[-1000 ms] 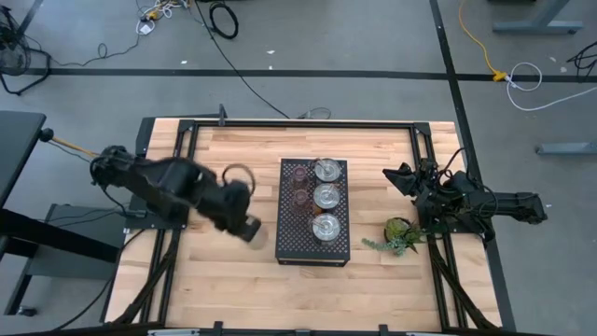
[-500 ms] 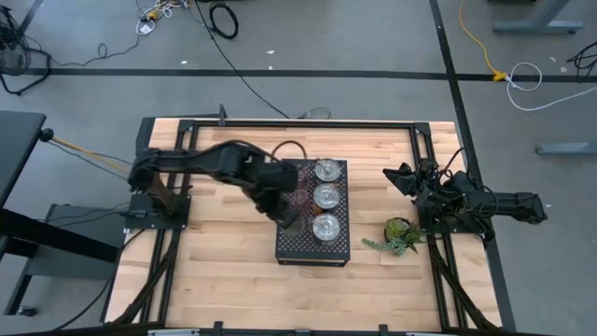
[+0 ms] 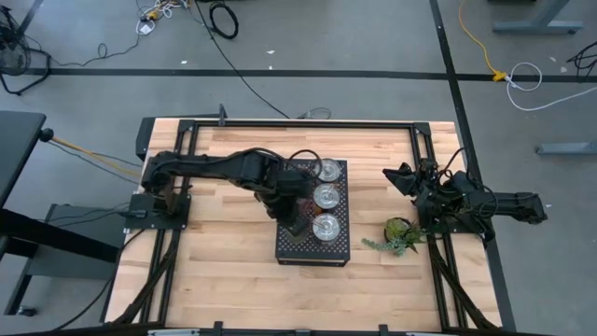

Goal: Pick & Place candle stick holders
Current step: Put the green glass holder on the shelf

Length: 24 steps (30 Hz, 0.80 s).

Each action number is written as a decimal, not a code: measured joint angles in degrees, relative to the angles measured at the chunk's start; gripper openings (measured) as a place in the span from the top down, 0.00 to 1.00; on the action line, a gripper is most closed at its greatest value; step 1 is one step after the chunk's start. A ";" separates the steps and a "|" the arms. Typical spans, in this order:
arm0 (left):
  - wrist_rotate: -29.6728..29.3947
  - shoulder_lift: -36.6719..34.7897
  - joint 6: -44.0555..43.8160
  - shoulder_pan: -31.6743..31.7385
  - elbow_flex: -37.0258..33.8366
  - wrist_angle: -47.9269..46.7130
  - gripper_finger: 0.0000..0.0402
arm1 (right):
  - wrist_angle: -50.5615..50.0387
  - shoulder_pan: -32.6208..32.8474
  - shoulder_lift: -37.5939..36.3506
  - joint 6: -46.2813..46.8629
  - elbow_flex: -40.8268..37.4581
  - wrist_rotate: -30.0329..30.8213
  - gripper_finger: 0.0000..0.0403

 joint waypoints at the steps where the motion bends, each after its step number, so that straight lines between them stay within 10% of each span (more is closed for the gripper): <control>1: -0.12 0.22 0.03 0.00 -0.01 0.34 0.94 | 0.04 0.00 0.00 0.00 0.00 0.00 0.75; 24: -3.16 0.58 3.78 0.09 -0.09 0.69 0.83 | 0.18 0.01 -0.02 0.07 0.00 -0.52 0.75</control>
